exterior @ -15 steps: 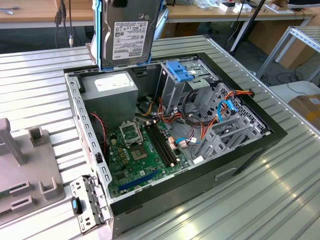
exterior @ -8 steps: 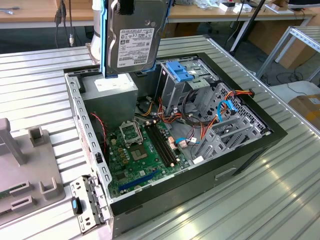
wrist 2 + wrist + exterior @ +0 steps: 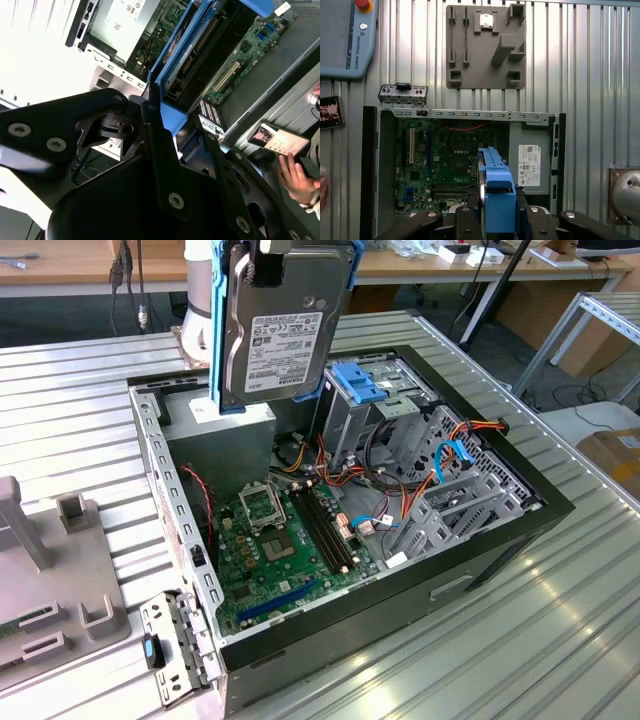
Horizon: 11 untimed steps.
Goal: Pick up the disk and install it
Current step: 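Pick up the disk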
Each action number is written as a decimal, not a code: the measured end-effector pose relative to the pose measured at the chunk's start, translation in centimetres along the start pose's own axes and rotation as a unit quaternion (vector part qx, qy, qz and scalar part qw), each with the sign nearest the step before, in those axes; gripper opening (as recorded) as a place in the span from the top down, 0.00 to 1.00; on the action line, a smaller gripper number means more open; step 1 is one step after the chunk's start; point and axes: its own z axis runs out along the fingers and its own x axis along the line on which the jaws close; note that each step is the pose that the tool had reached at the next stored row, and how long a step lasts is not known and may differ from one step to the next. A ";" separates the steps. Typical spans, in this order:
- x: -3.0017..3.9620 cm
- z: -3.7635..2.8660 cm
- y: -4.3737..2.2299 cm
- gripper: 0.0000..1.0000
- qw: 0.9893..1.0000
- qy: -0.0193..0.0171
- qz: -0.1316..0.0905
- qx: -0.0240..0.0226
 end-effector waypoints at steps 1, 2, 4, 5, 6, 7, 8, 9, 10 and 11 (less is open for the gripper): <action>0.21 -0.01 0.00 0.64 1.000 0.000 0.000 0.000; 0.35 -0.01 0.00 0.64 1.000 0.000 0.000 0.000; 0.53 -0.02 0.01 0.64 1.000 0.000 0.000 0.000; 0.58 -0.02 0.00 0.64 1.000 0.000 0.000 0.000; 0.62 -0.03 0.00 0.64 1.000 0.000 0.000 0.000; 0.66 -0.03 0.00 0.64 1.000 0.000 0.000 0.000; 0.70 -0.03 0.00 0.64 1.000 0.000 0.000 0.000; 0.72 -0.03 0.00 0.64 1.000 0.000 0.000 0.000; 0.73 -0.03 0.00 0.64 1.000 0.000 0.000 0.000; 0.74 -0.03 0.00 0.64 1.000 0.000 0.000 0.000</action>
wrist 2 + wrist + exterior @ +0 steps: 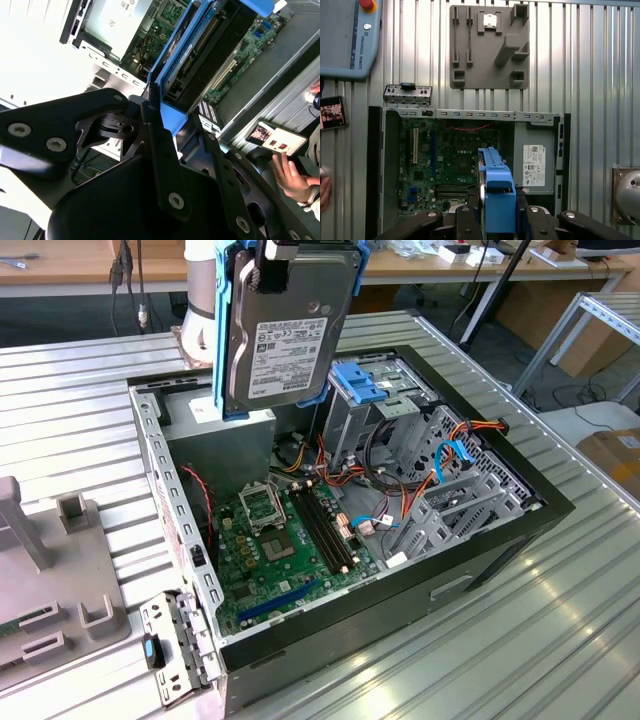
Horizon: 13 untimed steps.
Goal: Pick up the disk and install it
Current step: 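Pick up the disk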
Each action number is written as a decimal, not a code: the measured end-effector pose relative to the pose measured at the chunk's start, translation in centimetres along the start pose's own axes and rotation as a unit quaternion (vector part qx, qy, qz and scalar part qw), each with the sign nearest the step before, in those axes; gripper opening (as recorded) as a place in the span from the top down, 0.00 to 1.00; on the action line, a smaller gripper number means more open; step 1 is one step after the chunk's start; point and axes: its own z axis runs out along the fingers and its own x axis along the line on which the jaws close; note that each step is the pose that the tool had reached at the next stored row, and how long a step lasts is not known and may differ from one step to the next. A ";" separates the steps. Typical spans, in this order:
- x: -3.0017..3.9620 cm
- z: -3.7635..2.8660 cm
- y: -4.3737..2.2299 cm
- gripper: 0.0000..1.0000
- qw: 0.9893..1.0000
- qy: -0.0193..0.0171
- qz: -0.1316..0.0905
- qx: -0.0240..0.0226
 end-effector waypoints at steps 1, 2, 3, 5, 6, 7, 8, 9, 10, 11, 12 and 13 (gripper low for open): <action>0.00 0.00 0.00 0.64 1.000 0.000 0.000 0.000; 0.00 0.00 0.00 0.64 1.000 0.000 0.000 0.000; 0.00 0.00 0.00 0.64 1.000 0.000 0.000 0.000; 0.00 0.00 0.00 0.64 1.000 0.000 0.000 0.000; 0.01 0.00 0.00 0.64 1.000 0.000 0.000 0.000; 0.01 0.00 0.00 0.64 1.000 0.000 0.000 0.000; 0.05 -0.01 0.00 0.64 1.000 0.000 0.000 0.000; 0.15 -0.01 -0.01 0.64 1.000 0.000 0.000 0.000; 0.28 -0.02 0.00 0.64 1.000 0.000 0.000 0.000; 0.60 -0.04 0.00 0.64 1.000 0.000 0.000 0.000; 0.70 -0.05 0.00 0.64 1.000 0.000 0.000 0.000; 0.74 -0.06 0.00 0.64 1.000 0.000 0.000 0.000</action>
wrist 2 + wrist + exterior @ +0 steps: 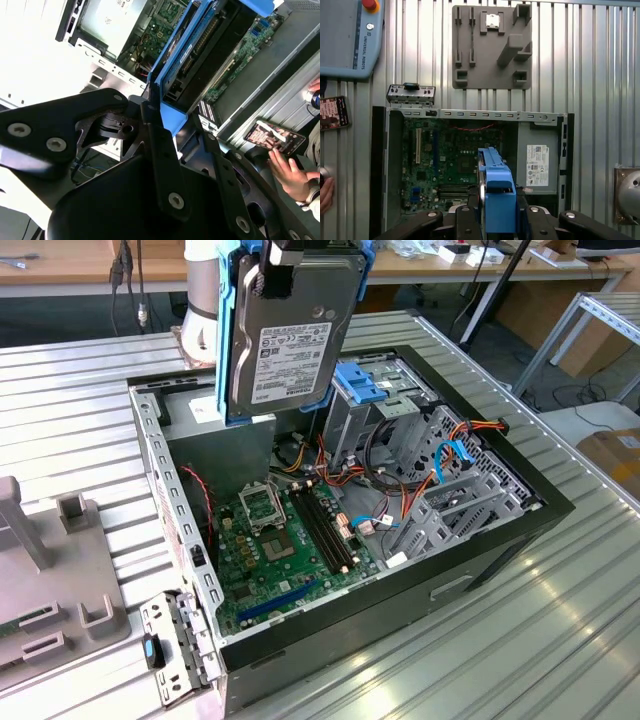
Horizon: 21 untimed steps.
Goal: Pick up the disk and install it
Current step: 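Pick up the disk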
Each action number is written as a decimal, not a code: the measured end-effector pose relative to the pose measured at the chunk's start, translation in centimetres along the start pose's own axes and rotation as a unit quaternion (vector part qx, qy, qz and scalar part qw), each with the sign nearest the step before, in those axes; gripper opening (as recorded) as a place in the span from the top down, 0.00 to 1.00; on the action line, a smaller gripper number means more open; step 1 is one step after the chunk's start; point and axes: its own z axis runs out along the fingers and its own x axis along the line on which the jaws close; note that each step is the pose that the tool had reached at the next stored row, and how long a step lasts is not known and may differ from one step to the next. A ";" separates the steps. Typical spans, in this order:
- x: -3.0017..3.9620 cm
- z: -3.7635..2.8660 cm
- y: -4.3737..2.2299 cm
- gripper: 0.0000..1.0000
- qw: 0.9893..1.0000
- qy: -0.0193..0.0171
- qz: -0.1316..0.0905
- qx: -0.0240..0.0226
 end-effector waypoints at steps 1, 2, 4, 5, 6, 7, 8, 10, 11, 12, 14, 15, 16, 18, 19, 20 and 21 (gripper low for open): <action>0.10 0.00 0.00 0.64 1.000 0.000 0.000 0.000; 0.56 -0.04 0.00 0.64 1.000 0.000 0.000 0.000; 1.31 -0.09 -0.01 0.64 1.000 0.000 0.000 0.000; 1.77 -0.12 -0.02 0.64 1.000 0.000 0.000 0.000; 2.19 -0.14 -0.02 0.64 1.000 0.000 0.000 0.000; 2.37 -0.16 -0.02 0.64 1.000 0.000 0.000 0.000; 2.55 -0.17 -0.01 0.64 1.000 0.000 0.000 0.000; 2.94 -0.20 -0.01 0.64 1.000 0.000 0.000 0.000; 2.94 -0.20 -0.01 0.64 1.000 0.000 0.000 0.000; 2.95 -0.19 -0.02 0.64 1.000 0.000 0.000 0.000; 3.09 -0.21 -0.02 0.64 1.000 0.000 0.000 0.000; 3.42 -0.23 -0.02 0.64 1.000 0.000 0.000 0.000; 3.67 -0.24 -0.02 0.64 1.000 0.000 0.000 0.000; 4.21 -0.29 -0.02 0.64 1.000 0.000 0.000 0.000; 4.34 -0.30 -0.02 0.64 1.000 0.000 0.000 0.000; 4.44 -0.31 -0.02 0.64 1.000 0.000 0.000 0.000; 4.46 -0.30 -0.02 0.64 1.000 0.000 0.000 0.000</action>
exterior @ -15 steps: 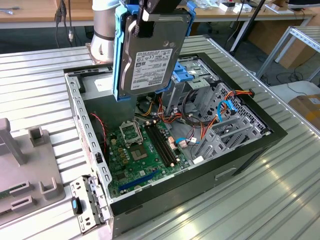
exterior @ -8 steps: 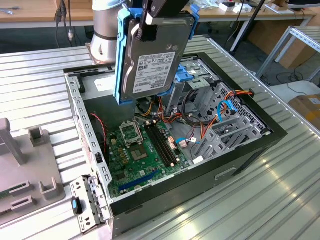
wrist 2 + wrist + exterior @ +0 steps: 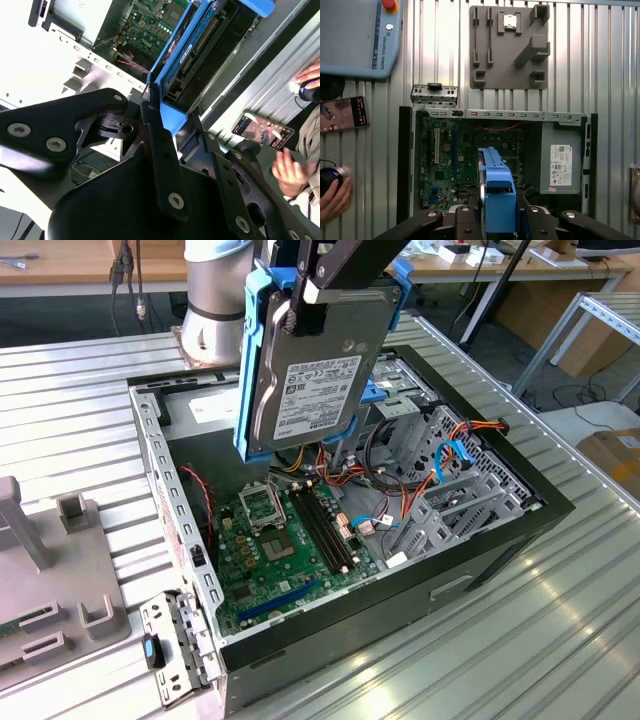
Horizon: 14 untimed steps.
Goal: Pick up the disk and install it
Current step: 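Pick up the disk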
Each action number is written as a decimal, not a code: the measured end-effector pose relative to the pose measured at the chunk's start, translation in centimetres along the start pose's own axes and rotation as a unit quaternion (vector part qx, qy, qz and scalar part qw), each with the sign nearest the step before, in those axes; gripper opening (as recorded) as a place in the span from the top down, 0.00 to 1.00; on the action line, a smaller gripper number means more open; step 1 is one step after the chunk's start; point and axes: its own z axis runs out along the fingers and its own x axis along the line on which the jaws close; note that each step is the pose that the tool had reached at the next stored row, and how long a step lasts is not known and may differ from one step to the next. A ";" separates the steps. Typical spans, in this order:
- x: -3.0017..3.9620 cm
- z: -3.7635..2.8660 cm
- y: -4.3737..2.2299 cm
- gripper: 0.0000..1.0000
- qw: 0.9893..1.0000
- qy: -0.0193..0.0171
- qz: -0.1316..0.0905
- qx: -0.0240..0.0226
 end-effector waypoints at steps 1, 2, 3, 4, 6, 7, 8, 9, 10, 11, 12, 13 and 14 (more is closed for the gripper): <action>0.00 0.00 0.00 0.64 1.000 0.000 0.000 0.000; 0.01 0.00 0.00 0.64 1.000 0.000 0.000 0.000; 0.01 0.00 0.00 0.64 1.000 0.000 0.000 0.000; 0.01 0.00 0.00 0.64 1.000 0.000 0.000 0.000; 0.06 0.00 0.00 0.64 1.000 0.000 0.000 0.000; 0.07 -0.01 -0.01 0.64 1.000 0.000 0.000 0.000; 0.07 -0.01 -0.01 0.64 1.000 0.000 0.000 0.000; 0.08 -0.01 -0.06 0.64 1.000 0.000 0.000 0.000; 0.08 -0.01 -0.23 0.64 1.000 0.000 0.000 0.000; 0.07 -0.01 -0.44 0.64 1.000 0.000 0.000 0.000; 0.08 -0.01 -0.71 0.64 1.000 0.000 0.000 0.000; 0.07 -0.02 -1.03 0.64 1.000 0.000 0.000 0.000; 0.07 -0.03 -1.49 0.64 1.000 0.000 0.000 0.000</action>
